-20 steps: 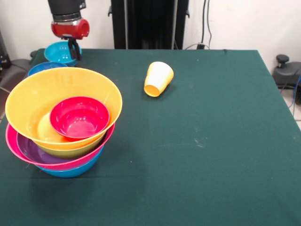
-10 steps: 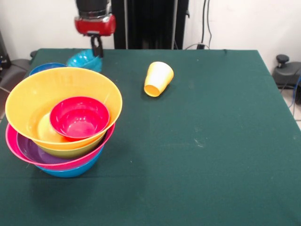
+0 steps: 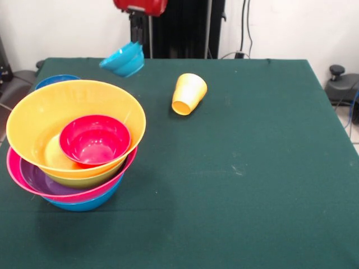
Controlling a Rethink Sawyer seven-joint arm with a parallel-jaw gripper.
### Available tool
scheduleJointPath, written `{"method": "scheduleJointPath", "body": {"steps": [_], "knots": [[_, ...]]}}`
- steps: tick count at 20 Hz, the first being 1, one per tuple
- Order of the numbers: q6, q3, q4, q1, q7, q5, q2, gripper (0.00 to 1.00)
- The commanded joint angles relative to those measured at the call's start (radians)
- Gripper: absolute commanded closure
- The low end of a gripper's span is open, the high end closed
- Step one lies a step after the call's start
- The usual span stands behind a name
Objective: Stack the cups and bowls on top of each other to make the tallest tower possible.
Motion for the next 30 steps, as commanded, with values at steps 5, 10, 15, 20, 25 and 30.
{"method": "scheduleJointPath", "body": {"steps": [5,10,15,20,25,30], "knots": [[0.136,-0.023,0.041,0.064,-0.014,0.093,-0.096,1.00],[0.188,0.023,0.052,0.036,-0.082,0.187,-0.183,1.00],[0.243,0.078,0.025,0.006,-0.166,0.288,-0.249,1.00],[0.290,0.106,-0.012,-0.013,-0.210,0.332,-0.262,1.00],[0.300,0.135,-0.094,-0.021,-0.211,0.316,-0.201,1.00],[0.324,0.152,-0.203,-0.005,-0.190,0.291,-0.102,1.00]]}}
